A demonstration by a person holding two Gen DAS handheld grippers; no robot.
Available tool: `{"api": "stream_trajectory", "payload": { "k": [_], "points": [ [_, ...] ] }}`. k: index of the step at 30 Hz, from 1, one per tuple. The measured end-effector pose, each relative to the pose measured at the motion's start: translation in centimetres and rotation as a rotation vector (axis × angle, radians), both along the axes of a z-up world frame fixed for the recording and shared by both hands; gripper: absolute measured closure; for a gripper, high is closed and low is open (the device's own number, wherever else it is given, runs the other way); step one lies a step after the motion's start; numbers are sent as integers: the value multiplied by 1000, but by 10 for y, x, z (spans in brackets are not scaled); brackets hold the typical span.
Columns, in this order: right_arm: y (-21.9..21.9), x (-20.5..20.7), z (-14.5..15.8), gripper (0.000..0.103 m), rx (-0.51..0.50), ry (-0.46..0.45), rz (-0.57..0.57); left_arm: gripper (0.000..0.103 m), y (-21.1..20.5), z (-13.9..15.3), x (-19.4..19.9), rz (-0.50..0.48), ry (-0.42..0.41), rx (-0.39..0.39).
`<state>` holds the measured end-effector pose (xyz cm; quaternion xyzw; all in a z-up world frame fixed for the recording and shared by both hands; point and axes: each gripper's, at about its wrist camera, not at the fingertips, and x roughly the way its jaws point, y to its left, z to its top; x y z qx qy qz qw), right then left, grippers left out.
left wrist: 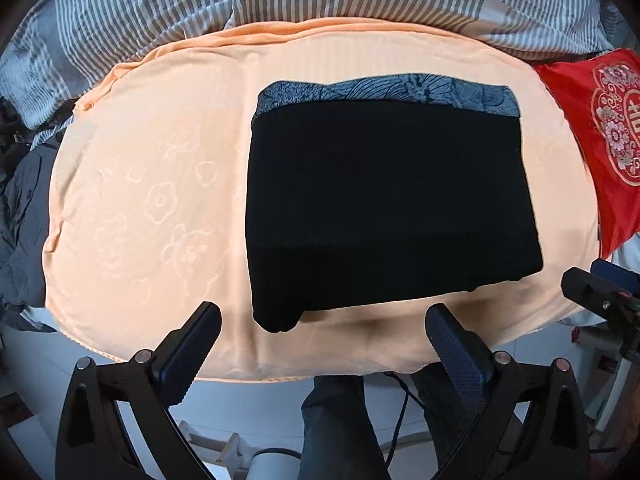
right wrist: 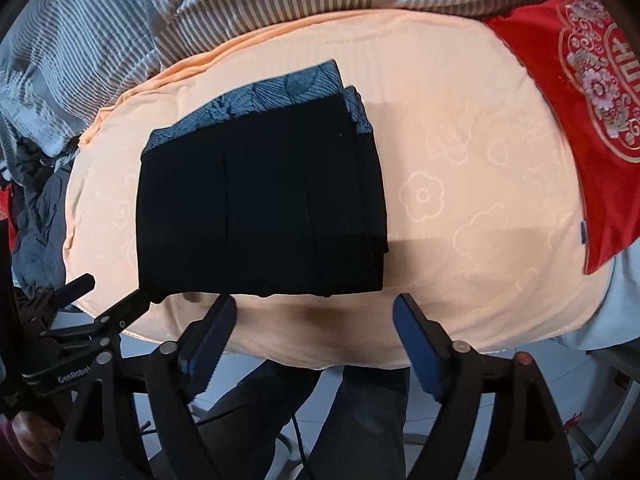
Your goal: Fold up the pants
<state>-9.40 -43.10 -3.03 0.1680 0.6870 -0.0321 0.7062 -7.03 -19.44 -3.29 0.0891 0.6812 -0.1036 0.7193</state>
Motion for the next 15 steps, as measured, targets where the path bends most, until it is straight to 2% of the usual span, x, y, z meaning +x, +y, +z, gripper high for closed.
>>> {"api": "stream_trajectory", "payload": {
  "k": [3, 5, 7, 15],
  "points": [
    [5, 3, 4, 15, -6, -8, -14, 0, 0, 9, 0, 5, -20, 7],
    [7, 2, 7, 5, -5, -12, -28, 0, 0, 13, 1, 7, -28, 13],
    [9, 5, 10, 0, -15, -19, -33, 1, 0, 16, 2, 7, -36, 17],
    [17, 8, 20, 0, -74, -18, 4, 1, 2, 22, 1, 16, -29, 15]
  ]
}}
